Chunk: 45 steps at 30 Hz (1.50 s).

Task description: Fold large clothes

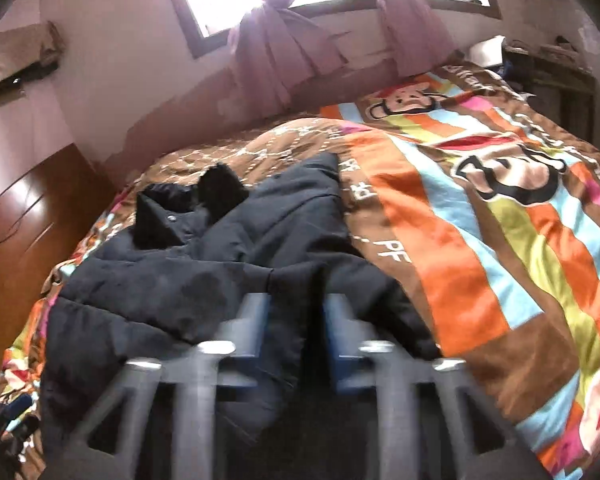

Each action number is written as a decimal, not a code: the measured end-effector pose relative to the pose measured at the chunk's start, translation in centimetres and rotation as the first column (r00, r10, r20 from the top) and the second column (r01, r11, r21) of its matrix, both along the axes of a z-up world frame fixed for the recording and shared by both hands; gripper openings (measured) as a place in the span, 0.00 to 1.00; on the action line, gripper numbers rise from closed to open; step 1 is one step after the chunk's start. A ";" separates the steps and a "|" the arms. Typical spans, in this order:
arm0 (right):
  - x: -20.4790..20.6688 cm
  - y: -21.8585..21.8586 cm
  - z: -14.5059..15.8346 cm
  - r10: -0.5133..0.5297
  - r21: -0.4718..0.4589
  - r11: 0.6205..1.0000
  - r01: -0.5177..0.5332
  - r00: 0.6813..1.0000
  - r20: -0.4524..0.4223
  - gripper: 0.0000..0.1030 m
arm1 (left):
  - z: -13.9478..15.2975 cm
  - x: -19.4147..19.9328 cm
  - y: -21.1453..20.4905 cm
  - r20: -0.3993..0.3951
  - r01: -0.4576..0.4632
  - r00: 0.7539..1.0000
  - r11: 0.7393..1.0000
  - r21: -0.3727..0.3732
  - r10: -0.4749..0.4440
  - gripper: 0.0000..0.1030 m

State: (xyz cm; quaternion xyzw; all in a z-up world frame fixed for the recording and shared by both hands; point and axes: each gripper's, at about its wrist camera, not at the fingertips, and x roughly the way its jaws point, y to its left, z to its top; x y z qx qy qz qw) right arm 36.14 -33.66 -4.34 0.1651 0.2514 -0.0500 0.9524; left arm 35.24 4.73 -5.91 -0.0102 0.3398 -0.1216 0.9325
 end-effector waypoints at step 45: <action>5.0 9.1 -4.4 0.407 -0.257 0.869 -0.424 0.906 -0.116 0.79 | -3.6 11.0 -0.8 -0.098 0.029 0.995 0.996 0.084 -0.020 0.62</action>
